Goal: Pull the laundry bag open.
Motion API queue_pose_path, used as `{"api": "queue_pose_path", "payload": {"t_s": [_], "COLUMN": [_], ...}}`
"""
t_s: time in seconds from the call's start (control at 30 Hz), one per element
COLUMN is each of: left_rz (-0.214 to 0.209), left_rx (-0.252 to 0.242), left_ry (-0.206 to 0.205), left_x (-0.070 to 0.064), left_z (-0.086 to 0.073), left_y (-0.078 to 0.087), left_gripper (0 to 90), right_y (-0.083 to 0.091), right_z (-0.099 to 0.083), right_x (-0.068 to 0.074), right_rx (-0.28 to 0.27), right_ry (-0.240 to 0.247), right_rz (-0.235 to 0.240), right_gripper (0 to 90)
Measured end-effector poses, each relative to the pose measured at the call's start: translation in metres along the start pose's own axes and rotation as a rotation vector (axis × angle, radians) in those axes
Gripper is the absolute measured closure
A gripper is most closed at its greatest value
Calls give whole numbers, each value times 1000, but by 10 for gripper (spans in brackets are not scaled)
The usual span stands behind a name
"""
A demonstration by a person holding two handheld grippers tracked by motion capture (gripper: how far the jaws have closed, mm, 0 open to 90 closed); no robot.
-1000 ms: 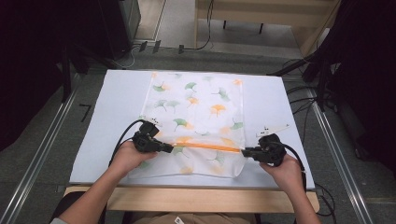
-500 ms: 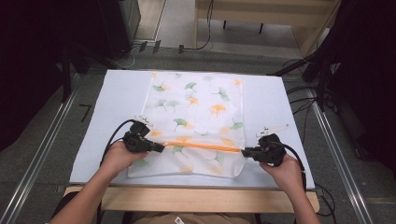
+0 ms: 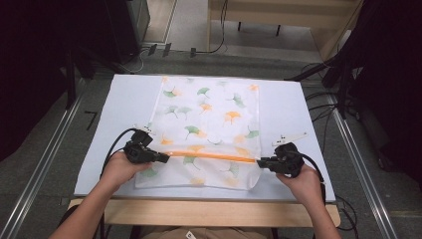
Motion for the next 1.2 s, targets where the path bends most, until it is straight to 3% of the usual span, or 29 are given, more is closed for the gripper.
{"api": "queue_pose_path", "payload": {"t_s": [0.63,0.77,1.03,1.2], "left_rz": [10,22,53,50], "left_rx": [-1,7,-17,-16], "left_ry": [1,8,73,71], "left_x": [-1,5,27,27], "left_z": [-1,-8,-31,-31], "left_y": [2,7,31,31], "left_gripper": [900,900,900,900], "right_y": [0,0,-1,-2], "right_z": [0,-1,-1,0], "right_x": [0,-1,-1,-1], "right_rx": [2,3,10,12], "right_ry": [0,-2,-4,-1], "right_rz": [5,1,0,-7], "right_gripper": [854,854,854,854]}}
Point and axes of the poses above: each handheld gripper's, and its own axes: y roughly backward along the jaws, z roughly out of its top, x roughly to its left, the point moved 1 cm from there along -y, roughly forward along the jaws, and after that the axes turned 4 degrees about z, right-handed, at the moved point
